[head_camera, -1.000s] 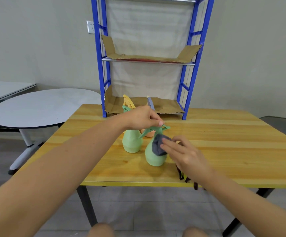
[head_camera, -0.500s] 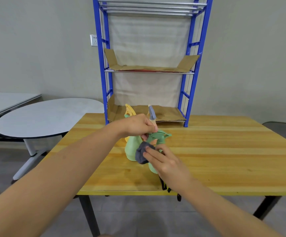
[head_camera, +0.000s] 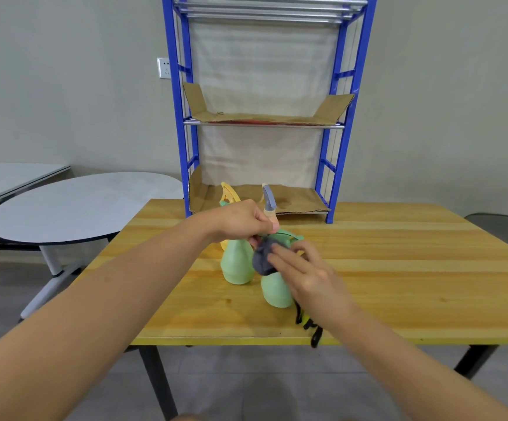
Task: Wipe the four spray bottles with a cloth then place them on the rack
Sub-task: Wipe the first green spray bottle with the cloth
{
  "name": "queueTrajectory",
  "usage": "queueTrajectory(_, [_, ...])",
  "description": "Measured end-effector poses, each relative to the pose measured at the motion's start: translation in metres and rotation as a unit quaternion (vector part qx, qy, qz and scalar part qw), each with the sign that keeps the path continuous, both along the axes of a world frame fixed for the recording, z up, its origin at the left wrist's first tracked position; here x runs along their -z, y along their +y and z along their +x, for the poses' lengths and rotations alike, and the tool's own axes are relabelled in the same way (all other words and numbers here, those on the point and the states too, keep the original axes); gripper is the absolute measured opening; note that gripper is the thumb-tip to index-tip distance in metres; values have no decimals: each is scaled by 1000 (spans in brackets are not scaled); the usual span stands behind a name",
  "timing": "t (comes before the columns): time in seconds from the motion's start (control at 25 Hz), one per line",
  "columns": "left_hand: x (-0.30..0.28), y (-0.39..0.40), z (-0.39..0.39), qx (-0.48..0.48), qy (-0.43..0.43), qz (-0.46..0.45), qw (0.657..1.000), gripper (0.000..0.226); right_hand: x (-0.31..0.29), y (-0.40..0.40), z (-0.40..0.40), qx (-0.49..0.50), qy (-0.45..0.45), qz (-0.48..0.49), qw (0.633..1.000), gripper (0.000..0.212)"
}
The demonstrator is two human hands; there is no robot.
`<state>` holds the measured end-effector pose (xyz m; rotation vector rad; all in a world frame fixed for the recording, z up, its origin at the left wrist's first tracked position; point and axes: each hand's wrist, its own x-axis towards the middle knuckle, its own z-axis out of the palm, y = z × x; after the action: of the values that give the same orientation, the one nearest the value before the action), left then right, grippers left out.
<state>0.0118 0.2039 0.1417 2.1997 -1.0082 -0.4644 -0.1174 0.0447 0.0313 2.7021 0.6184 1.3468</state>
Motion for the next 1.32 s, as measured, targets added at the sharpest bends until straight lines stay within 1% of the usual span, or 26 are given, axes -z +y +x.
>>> queueTrajectory(0.08, [0, 0, 0, -4, 2, -1, 1000, 41, -7, -19, -4, 21, -17, 28, 999, 34])
queueTrajectory(0.16, [-1, -3, -1, -14, -10, 7, 1000, 42, 0, -27, -11, 39, -1, 30, 999, 38])
queueTrajectory(0.24, [-2, -4, -4, -21, -27, 15, 999, 42, 3, -26, -15, 36, 12, 16, 999, 40])
queueTrajectory(0.32, [-1, -5, -4, -17, -42, 17, 999, 46, -8, -21, -9, 26, 12, 19, 999, 36])
queueTrajectory(0.4, [-3, -3, -4, -12, -39, 19, 999, 44, -17, -16, -4, 18, 0, 26, 999, 31])
queueTrajectory(0.48, [-3, -1, -4, -13, -33, 26, 999, 42, -9, -16, -8, 21, 14, 23, 999, 33])
queueTrajectory(0.6, [-2, -4, -5, -26, -44, 27, 998, 48, 4, -28, -20, 35, 33, 18, 999, 40])
queueTrajectory(0.68, [-2, -8, -6, -29, -47, 23, 998, 53, -4, -29, -16, 45, 17, 44, 998, 38])
queueTrajectory(0.76, [-2, -9, -6, -27, -43, 24, 998, 49, -8, -15, -6, 34, -9, 65, 997, 36])
queueTrajectory(0.84, [-2, -8, -5, -24, -34, 25, 999, 43, 6, 7, 1, 7, 13, 44, 999, 40])
queueTrajectory(0.92, [-2, -8, -6, -22, -32, 26, 999, 45, 23, 21, 4, -5, 60, 1, 998, 48])
queueTrajectory(0.96, [-2, -7, -7, -22, -35, 28, 999, 47, 23, 20, 4, -6, 70, 0, 998, 48])
queueTrajectory(1.04, [-2, -5, -7, -20, -40, 33, 998, 49, 10, 10, 3, -4, 47, 29, 998, 42])
queueTrajectory(1.16, [-2, -4, -5, -20, -35, 39, 998, 46, -9, -9, -5, 21, -3, 51, 998, 36])
queueTrajectory(1.24, [-3, -4, -7, -29, -44, 41, 998, 49, -6, -11, -7, 32, -7, 58, 998, 37])
queueTrajectory(1.32, [-5, -5, -11, -25, -44, 40, 998, 50, 4, -4, -7, 22, 22, 33, 999, 38])
